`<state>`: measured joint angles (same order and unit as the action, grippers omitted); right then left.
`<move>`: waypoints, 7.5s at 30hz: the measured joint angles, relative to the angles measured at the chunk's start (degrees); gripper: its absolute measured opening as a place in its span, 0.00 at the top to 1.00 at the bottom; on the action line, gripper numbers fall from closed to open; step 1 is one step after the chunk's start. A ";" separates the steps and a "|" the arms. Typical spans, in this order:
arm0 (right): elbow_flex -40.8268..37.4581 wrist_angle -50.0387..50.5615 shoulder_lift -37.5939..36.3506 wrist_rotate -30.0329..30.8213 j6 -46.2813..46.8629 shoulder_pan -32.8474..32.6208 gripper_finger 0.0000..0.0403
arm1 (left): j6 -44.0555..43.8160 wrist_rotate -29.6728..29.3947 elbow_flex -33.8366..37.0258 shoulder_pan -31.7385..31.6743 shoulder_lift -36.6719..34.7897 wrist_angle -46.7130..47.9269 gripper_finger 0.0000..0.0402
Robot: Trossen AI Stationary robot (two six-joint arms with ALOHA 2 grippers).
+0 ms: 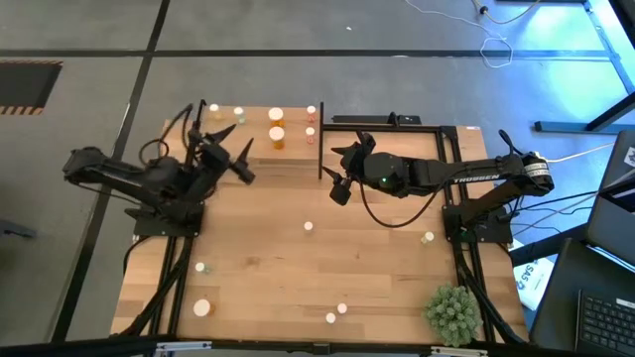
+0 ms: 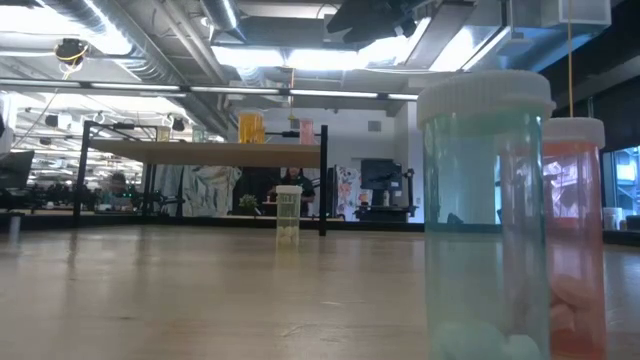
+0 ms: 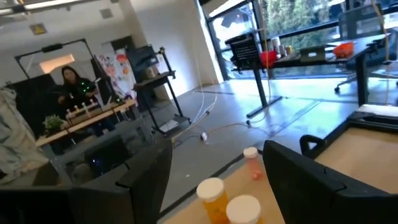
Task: Pick and place medicine bottles onto shelf by color
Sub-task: Put the left small blue pill on the shelf aligned with the blue pill on the shelf
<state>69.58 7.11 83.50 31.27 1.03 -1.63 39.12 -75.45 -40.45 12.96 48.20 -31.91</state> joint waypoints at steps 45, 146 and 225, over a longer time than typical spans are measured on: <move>0.00 0.00 0.00 0.00 0.01 0.01 0.35 | -27.34 4.89 -15.22 49.19 1.29 12.82 0.40; 0.09 1.97 0.00 -13.38 -2.91 0.02 0.35 | -148.06 77.51 6.78 39.75 12.99 76.27 0.42; 0.00 1.86 0.00 -13.29 -2.98 0.02 0.35 | -119.88 77.92 -25.10 14.14 7.89 106.10 0.71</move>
<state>69.58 8.97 83.50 17.98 -1.96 -1.61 -80.76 2.47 -65.55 27.10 56.10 74.19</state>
